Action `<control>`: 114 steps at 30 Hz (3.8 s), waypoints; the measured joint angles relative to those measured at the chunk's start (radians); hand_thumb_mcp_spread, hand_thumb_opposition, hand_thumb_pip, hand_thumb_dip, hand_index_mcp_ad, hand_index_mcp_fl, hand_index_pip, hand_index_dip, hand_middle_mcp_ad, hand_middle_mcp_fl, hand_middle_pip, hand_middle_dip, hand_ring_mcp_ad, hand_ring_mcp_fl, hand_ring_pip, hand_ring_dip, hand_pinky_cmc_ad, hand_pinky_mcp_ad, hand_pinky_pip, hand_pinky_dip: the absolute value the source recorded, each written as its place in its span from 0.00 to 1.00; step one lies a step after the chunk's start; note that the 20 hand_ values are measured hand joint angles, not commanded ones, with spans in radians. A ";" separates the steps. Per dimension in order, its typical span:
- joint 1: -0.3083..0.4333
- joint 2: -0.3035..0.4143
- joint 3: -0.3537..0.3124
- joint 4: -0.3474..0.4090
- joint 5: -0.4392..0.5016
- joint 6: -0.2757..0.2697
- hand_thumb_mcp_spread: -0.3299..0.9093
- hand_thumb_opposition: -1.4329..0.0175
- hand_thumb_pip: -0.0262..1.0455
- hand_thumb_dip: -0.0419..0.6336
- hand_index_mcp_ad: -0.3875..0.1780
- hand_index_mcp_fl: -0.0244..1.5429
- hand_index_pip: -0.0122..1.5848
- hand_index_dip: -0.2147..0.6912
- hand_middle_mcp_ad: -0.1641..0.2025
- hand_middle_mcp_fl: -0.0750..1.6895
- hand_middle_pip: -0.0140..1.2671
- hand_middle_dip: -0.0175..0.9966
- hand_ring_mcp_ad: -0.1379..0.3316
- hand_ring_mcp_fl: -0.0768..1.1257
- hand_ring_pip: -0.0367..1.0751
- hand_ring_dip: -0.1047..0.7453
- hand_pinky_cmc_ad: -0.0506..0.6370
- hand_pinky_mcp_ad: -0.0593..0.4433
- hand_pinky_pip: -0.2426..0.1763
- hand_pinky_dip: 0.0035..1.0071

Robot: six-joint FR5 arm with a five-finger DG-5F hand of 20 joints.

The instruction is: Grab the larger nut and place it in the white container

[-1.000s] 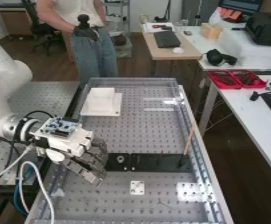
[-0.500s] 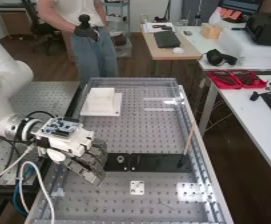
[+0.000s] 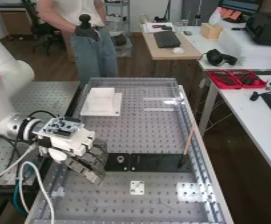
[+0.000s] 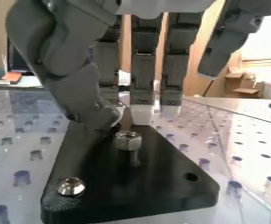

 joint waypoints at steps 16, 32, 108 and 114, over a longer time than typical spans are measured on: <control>0.000 0.000 0.012 -0.007 -0.002 -0.015 0.63 0.39 0.76 0.59 0.41 0.14 0.91 0.17 0.45 0.20 0.85 0.75 0.36 0.28 0.68 0.66 0.49 0.55 0.62 0.32; 0.008 -0.006 0.006 0.019 0.010 -0.012 0.63 0.39 0.74 0.58 0.41 0.19 0.90 0.16 0.45 0.27 0.86 0.76 0.37 0.34 0.70 0.69 0.49 0.55 0.62 0.32; 0.023 0.002 0.013 -0.014 0.043 0.010 0.62 0.37 0.77 0.60 0.42 0.19 0.90 0.16 0.45 0.27 0.82 0.78 0.36 0.32 0.65 0.73 0.49 0.58 0.60 0.34; 0.024 0.001 0.020 -0.018 0.044 0.004 0.63 0.35 0.74 0.60 0.41 0.22 0.90 0.15 0.45 0.28 0.82 0.78 0.35 0.34 0.65 0.72 0.49 0.58 0.60 0.34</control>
